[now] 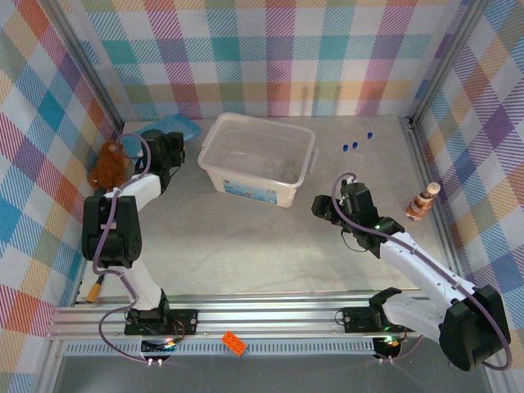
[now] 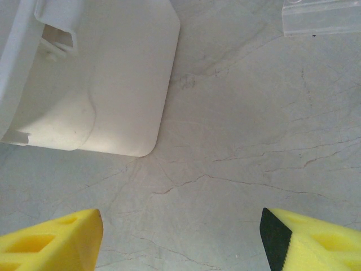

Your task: Organize the chemistry lab equipment

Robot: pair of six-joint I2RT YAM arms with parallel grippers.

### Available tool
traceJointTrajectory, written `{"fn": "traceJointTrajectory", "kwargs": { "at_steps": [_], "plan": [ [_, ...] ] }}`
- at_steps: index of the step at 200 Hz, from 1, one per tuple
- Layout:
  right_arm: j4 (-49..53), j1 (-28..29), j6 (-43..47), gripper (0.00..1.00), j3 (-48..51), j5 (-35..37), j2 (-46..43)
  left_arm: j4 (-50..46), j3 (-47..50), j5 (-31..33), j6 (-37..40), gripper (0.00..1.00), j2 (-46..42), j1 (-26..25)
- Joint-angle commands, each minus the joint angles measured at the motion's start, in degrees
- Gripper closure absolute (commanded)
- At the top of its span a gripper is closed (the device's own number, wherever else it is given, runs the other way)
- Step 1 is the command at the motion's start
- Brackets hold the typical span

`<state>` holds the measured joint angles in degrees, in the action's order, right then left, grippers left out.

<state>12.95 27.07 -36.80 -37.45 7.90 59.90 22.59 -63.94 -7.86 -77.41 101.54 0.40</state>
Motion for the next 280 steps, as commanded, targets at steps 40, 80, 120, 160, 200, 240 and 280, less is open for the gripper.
{"fn": "traceJointTrajectory", "kwargs": {
  "at_steps": [40,80,120,160,200,240,280],
  "plan": [
    [-0.4,0.4,0.1,0.25,-1.0,0.0,-1.1,3.6,-5.9,-2.2,3.1,1.00,-4.0,-1.5],
    [-0.7,0.3,0.3,0.25,-1.3,-0.3,-0.8,3.1,-7.6,-3.3,3.2,1.00,-5.3,-1.6],
    [-0.8,0.4,0.6,0.25,-1.8,-0.6,-1.0,0.9,-10.9,-5.0,4.8,1.00,-7.4,-2.3],
    [-0.2,0.4,1.2,0.25,-3.0,-1.5,-1.5,-3.1,-14.9,-9.9,7.1,1.00,-8.4,-3.2],
    [0.7,0.4,1.7,0.25,-4.2,-2.4,-2.9,-8.5,-15.8,-12.9,12.6,1.00,-11.5,-3.9],
    [0.4,0.4,1.6,0.25,-4.8,-3.8,-3.4,-10.0,-15.8,-15.8,15.8,1.00,-14.2,-4.3],
    [0.6,0.4,1.5,0.25,-5.9,-4.7,-3.9,-11.0,-15.9,-19.1,18.1,1.00,-15.6,-5.2]
  ]
}}
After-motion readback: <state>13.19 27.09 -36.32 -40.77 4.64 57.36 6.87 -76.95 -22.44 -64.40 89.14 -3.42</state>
